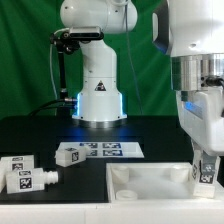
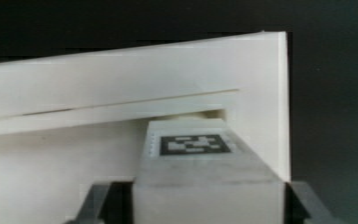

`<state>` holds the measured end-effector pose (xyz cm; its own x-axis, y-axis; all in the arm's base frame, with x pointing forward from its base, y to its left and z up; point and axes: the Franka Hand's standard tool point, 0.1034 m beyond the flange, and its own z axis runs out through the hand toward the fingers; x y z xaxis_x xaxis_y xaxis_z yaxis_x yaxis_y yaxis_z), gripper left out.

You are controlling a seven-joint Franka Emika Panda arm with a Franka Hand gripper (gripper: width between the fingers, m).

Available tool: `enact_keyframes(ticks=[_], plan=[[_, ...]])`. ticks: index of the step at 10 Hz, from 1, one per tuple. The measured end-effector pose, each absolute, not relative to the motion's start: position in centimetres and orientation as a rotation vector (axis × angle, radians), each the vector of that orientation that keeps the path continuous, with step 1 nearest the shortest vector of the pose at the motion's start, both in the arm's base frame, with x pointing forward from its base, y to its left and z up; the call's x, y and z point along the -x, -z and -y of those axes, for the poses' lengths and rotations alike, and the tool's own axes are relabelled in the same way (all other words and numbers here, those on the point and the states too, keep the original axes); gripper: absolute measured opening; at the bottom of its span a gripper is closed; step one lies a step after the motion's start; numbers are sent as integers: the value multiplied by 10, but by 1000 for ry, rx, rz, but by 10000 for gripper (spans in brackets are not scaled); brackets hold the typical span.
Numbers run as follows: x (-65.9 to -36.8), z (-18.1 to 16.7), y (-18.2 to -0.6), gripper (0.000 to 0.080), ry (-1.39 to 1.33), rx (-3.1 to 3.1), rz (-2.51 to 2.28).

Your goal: Assemble one leg

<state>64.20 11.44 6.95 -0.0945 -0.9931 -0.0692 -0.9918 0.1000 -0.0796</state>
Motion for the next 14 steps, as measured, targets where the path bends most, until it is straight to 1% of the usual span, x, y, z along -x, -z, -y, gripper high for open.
enact_keyframes(ticks=[1, 2, 3, 4, 5, 6, 9, 12, 14], plan=[[-642, -114, -69, 349, 35, 2186, -2119], [-641, -115, -68, 502, 48, 2339, -1958], [-641, -118, -68, 502, 60, 2449, -1813], [-641, -120, -68, 622, 70, 2629, -1543], [-641, -118, -67, 622, 82, 2704, -1407], [-640, -118, -67, 645, 112, 2732, -1345], [-640, -116, -67, 649, 125, 2865, -1060], [-642, -108, -68, 649, 128, 3081, -278], [-642, -107, -68, 649, 153, 3075, -324]])
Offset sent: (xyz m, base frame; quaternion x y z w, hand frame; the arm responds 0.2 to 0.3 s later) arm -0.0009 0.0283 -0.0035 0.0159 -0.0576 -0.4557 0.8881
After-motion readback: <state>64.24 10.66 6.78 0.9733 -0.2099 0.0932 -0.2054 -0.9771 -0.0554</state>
